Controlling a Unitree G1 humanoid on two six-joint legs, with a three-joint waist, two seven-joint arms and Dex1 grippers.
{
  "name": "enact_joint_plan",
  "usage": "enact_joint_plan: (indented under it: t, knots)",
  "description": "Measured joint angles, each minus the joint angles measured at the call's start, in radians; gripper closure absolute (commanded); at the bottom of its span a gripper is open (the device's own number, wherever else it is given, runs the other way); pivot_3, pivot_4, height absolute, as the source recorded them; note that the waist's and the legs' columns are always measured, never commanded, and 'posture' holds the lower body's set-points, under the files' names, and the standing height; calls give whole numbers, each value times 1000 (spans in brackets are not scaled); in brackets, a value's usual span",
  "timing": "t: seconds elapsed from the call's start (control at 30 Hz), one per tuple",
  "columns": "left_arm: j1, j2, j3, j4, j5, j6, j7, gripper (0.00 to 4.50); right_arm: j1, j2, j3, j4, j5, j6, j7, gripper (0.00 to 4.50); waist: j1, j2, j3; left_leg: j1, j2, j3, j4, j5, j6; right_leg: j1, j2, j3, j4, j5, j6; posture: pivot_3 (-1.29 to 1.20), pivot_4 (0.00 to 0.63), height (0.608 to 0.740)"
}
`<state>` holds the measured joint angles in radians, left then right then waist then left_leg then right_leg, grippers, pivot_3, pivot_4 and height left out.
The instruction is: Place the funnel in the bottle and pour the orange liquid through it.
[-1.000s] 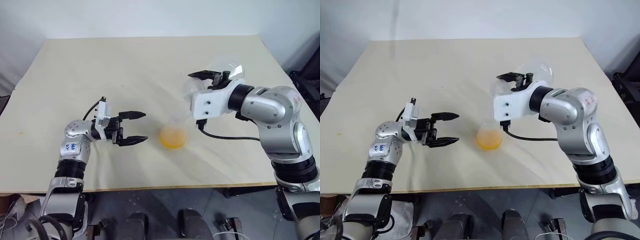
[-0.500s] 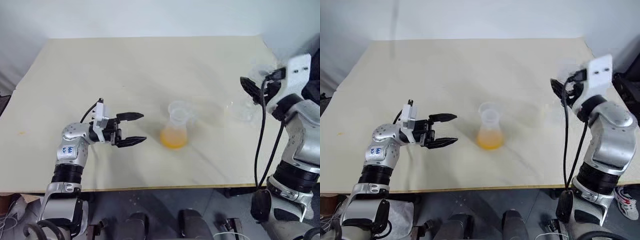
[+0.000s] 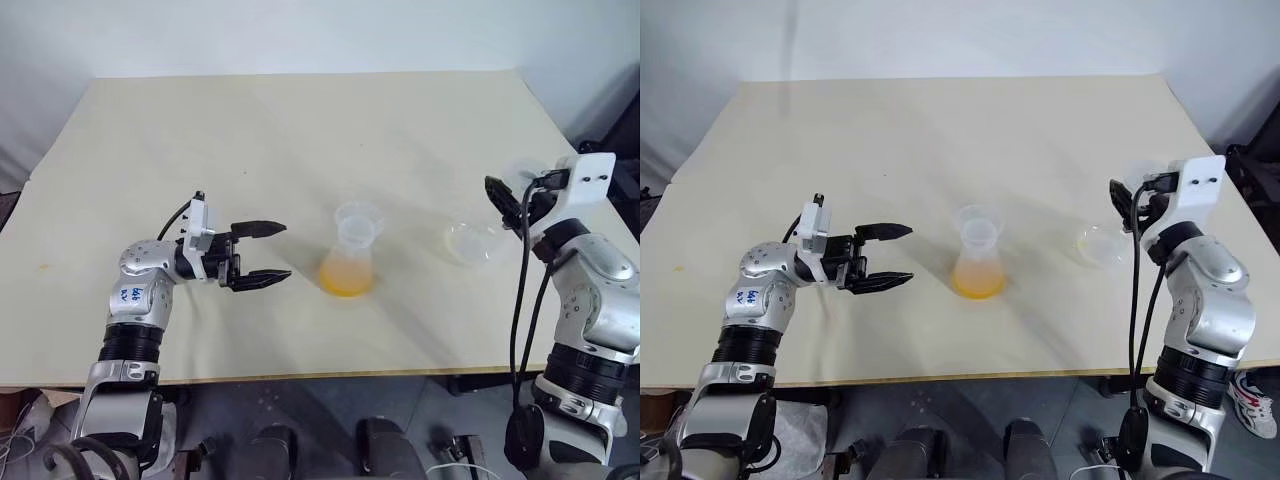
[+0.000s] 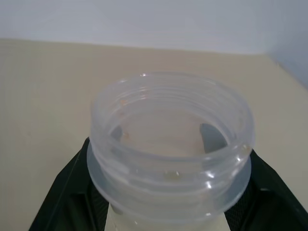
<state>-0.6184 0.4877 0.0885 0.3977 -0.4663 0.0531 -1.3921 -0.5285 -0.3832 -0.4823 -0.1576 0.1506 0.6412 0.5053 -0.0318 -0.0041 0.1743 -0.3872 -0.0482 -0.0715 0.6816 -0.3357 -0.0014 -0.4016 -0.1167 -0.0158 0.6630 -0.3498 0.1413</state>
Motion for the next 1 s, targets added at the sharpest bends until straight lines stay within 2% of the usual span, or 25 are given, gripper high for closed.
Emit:
enact_joint_plan:
  t: [0.17,0.63,0.87,1.0]
  knots:
    - [-3,3,0,13,0,0,-13,0,31,-56,47,-7,10,-5,-23,43,0,0,0,0,0,0,0,0,0,0,0,0,0,0,0,0,150,740]
    - [-29,12,2,43,0,-1,-21,0,82,-141,42,-221,121,162,-92,43,3,0,0,0,0,0,0,0,0,0,0,0,-1,0,0,0,150,740]
    - [-36,14,1,53,4,12,-15,0,7,-202,14,-225,201,190,-96,43,3,0,0,0,1,0,0,0,0,1,0,0,-1,0,0,0,150,740]
    - [-46,14,3,47,6,58,57,0,-15,-242,3,-218,275,194,-54,43,4,0,0,0,0,0,0,0,0,1,0,0,-1,0,0,0,150,740]
